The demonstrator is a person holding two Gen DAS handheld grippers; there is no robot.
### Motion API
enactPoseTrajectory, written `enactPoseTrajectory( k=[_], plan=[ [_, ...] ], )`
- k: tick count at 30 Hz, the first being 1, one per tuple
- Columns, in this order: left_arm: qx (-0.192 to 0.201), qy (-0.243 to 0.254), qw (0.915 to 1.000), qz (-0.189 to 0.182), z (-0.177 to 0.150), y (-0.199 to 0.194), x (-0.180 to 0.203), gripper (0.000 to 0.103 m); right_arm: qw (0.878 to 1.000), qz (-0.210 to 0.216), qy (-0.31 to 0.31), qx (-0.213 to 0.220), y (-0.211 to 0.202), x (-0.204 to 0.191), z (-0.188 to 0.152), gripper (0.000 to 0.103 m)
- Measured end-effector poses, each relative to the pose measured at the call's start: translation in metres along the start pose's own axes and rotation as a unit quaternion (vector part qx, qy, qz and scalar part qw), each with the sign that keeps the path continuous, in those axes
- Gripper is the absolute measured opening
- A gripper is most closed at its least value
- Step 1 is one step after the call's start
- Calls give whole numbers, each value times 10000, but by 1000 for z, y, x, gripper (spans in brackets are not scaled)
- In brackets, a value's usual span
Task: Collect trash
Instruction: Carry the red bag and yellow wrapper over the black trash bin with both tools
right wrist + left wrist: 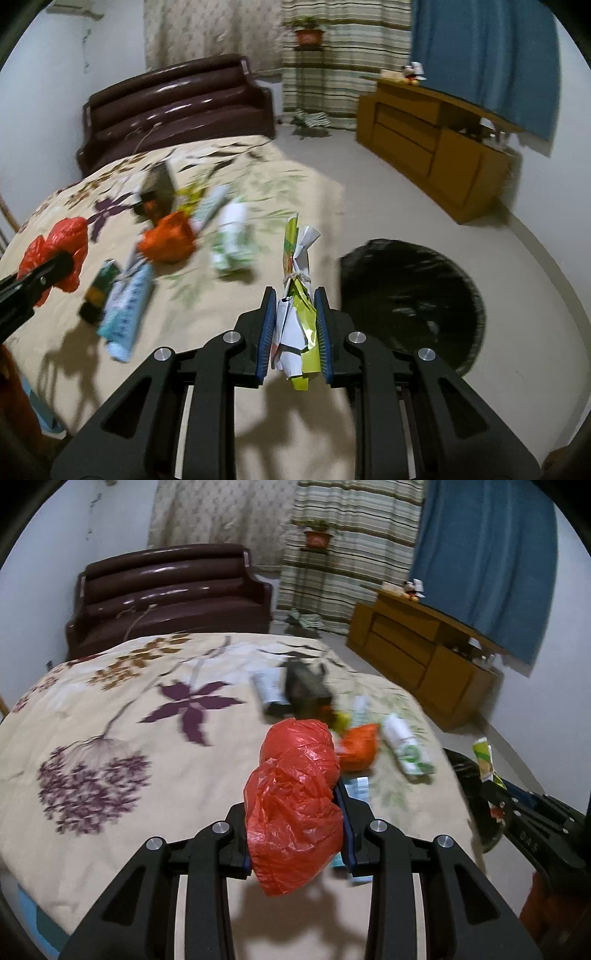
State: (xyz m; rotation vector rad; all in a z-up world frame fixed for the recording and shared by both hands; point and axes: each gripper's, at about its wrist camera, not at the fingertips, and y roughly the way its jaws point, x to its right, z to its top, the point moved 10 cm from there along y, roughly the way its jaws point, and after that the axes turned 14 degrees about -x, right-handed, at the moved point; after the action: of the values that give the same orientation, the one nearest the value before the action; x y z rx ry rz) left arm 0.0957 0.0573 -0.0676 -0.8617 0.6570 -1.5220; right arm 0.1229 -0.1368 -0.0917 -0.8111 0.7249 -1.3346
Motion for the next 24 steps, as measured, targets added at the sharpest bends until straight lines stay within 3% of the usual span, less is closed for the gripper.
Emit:
enactPoseTrajectory(
  k=[12, 24],
  plan=[
    [11, 657, 9972, -349, 21, 28, 110, 35, 9976, -275, 628, 76, 7, 102, 4, 21],
    [-169, 1113, 9928, -401, 30, 69, 185, 35, 9949, -245, 975, 59, 29, 153, 7, 21]
  ],
)
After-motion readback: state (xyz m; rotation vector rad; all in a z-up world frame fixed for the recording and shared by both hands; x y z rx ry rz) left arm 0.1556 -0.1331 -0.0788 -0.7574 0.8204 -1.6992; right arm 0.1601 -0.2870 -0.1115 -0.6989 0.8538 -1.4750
